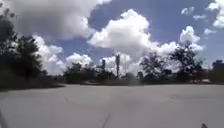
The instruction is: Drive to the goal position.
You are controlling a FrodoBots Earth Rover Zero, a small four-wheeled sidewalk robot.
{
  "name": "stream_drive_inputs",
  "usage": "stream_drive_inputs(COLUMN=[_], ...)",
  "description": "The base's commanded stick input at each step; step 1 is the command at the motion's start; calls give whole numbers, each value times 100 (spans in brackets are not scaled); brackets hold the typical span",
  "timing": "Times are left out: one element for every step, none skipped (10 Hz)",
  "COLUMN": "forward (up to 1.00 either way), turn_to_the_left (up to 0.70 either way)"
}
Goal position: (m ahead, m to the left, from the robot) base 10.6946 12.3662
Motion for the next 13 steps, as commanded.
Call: stream_drive_inputs(forward=[85,85,85,85,85,85,85,85,85,85,85,85,85], turn_to_the_left=[0,0,0,0,0,0,0,0,0,0,0,0,0])
